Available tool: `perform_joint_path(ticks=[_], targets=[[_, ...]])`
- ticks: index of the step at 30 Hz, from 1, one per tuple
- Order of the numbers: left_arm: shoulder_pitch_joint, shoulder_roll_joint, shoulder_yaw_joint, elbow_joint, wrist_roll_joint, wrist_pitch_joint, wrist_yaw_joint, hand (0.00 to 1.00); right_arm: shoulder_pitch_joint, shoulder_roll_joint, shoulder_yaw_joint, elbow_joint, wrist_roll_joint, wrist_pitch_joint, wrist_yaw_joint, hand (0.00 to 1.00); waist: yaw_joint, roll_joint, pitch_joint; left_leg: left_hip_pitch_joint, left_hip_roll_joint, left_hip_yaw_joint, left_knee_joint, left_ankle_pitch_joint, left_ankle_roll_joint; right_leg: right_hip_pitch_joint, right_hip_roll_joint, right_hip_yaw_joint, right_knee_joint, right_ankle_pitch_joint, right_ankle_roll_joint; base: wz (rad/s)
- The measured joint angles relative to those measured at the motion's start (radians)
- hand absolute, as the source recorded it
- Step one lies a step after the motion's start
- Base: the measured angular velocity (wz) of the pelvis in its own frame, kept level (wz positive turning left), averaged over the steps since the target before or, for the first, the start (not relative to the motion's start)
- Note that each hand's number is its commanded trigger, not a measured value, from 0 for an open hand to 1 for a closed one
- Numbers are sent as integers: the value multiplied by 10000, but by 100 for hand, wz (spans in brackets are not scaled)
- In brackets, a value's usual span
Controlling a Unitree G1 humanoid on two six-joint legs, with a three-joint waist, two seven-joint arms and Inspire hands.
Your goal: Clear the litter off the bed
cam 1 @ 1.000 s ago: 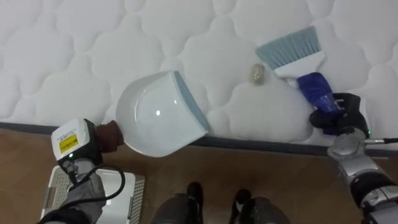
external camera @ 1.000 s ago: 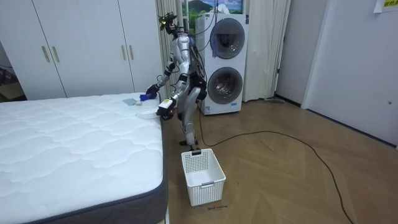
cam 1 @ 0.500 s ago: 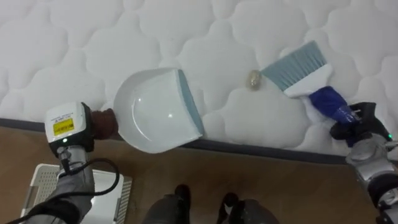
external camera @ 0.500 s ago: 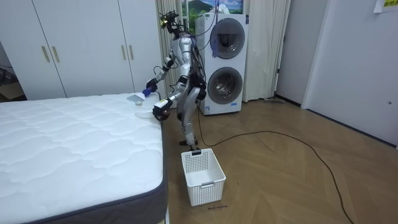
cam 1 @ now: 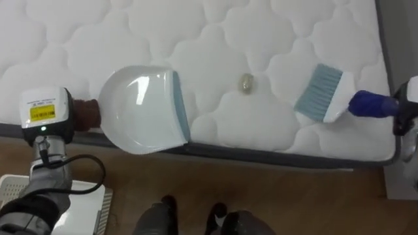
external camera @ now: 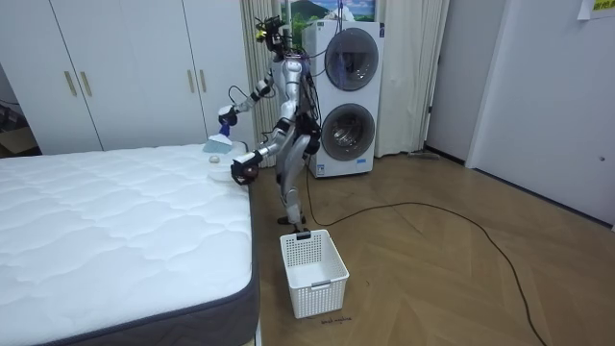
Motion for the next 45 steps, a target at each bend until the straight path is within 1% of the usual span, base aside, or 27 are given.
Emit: perform_joint_path(ticks=[2, 3, 4, 5, 8, 10, 14, 17, 19, 20, 21, 23, 28, 31, 33, 36, 41, 43, 45], targets=[[-6, 66, 8, 0, -8, 52, -8, 100, -141, -84, 333, -250, -135, 94, 206, 100, 38, -57, 23, -1, 81, -1, -3, 1, -49, 26, 104, 2, -90, 54, -48, -9], [-6, 83, 14, -1, -9, 76, -15, 100, -259, -135, 553, -295, -363, 110, 331, 100, 53, -91, 25, -1, 144, 11, -1, -7, -69, 45, 166, 0, -149, 78, -69, -9], [-5, 97, 14, 1, -11, 80, -19, 100, -288, -144, 589, -340, -509, 117, 386, 100, 84, -94, 26, 6, 194, 12, -3, -14, -88, 81, 226, 1, -233, 116, -85, -12], [-5, 172, 1, 3, -27, 81, -36, 100, -345, -144, 672, -532, -720, 185, 531, 100, 117, -153, 48, 72, 238, 27, -44, -13, -120, 144, 277, -7, -323, 150, -110, -12], [-7, 398, -6, 1, -11, 81, -125, 100, -391, -164, 780, -1346, -1619, 242, 655, 100, 114, -283, 53, 190, 335, 60, -71, -51, -200, 261, 387, -4, -448, 173, -141, -11], [-7, 446, -8, 0, -8, 81, -165, 100, -393, -245, 970, -1824, -2008, 243, 637, 100, 108, -318, 61, 235, 341, 32, -96, -54, -224, 336, 392, -79, -502, 171, -146, -3], [1, 446, -91, -340, -13, 72, -304, 100, -371, -223, 1286, -2498, -2680, 211, 624, 100, 110, -352, 86, 230, 328, -149, -89, -47, -240, 533, 404, -280, -658, 158, -133, 12], [-1, 444, -160, -397, -14, 5, -364, 100, -371, -158, 1418, -3121, -2947, 195, 626, 100, 207, -352, 88, 244, 373, -173, -63, -60, -241, 644, 493, -284, -849, 184, -100, 0], [0, 440, -174, -396, -12, -44, -364, 100, -368, 13, 1477, -3340, -3169, 167, 645, 100, 225, -349, 89, 297, 389, -217, -127, -59, -241, 787, 562, -307, -1047, 233, -63, 4], [0, 439, -193, -397, -9, -79, -365, 100, -366, 112, 1574, -3434, -3307, 151, 650, 100, 229, -344, 93, 338, 386, -257, -191, -60, -241, 882, 573, -387, -1173, 257, -55, 9], [-1, 437, -192, -423, -7, -138, -365, 100, -365, 137, 1703, -3501, -3480, 119, 659, 100, 235, -340, 95, 344, 372, -319, -217, -60, -241, 945, 584, -451, -1270, 265, -42, 11], [0, 414, -194, -454, -8, -143, -365, 100, -366, 159, 1747, -3582, -3585, 61, 688, 100, 250, -338, 96, 345, 341, -394, -277, -60, -241, 1006, 584, -537, -1373, 276, -24, 12], [0, 392, -190, -517, -5, -153, -427, 100, -388, 171, 1735, -3809, -3616, 80, 738, 100, 308, -319, 106, 373, 328, -416, -433, -59, -242, 1067, 614, -596, -1493, 378, 8, 4], [1, 391, -166, -516, -6, -150, -457, 100, -387, 223, 1733, -4037, -3626, 197, 773, 100, 312, -293, 125, 411, 327, -397, -439, -64, -251, 1073, 613, -585, -1502, 382, 9, 0], [8, 384, -166, -515, -6, -143, -566, 100, -390, 394, 1732, -4189, -3681, 304, 784, 100, 317, -211, 178, 547, 331, -395, -508, -75, -268, 1193, 630, -584, -1565, 382, 9, 0], [9, 380, -170, -524, -12, -143, -641, 100, -392, 625, 1733, -4242, -3681, 305, 877, 100, 320, -147, 173, 573, 325, -394, -636, -84, -285, 1199, 641, -583, -1608, 383, 7, 0], [9, 369, -188, -523, -21, -117, -641, 100, -388, 822, 1734, -4465, -3531, 289, 969, 100, 316, -124, 162, 571, 316, -395, -691, -80, -294, 1191, 658, -572, -1659, 384, 5, 0], [9, 344, -210, -522, -18, -110, -642, 100, -385, 909, 1736, -4550, -3533, 243, 971, 100, 318, -87, 150, 573, 309, -394, -697, -79, -294, 1194, 657, -569, -1659, 384, 5, 0], [9, 254, -213, -522, -17, -92, -677, 100, -358, 979, 1742, -4560, -3503, 171, 1018, 100, 410, -28, 151, 591, 318, -352, -694, -79, -293, 1195, 658, -540, -1660, 385, 6, -2]])
